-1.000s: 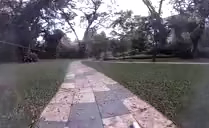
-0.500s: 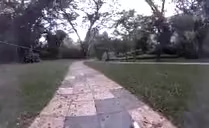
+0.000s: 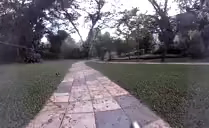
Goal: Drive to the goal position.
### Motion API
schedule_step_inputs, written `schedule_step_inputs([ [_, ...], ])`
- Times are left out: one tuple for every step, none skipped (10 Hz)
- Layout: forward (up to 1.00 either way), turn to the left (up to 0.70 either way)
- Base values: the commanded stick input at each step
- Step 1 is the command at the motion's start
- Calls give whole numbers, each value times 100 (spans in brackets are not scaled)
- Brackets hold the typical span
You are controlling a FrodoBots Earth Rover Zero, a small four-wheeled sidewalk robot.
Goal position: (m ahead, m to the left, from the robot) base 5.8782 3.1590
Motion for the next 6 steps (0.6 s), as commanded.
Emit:
schedule_step_inputs([
  [70, 15],
  [70, 15],
  [70, 15],
  [70, 15],
  [70, 15],
  [70, 15],
])
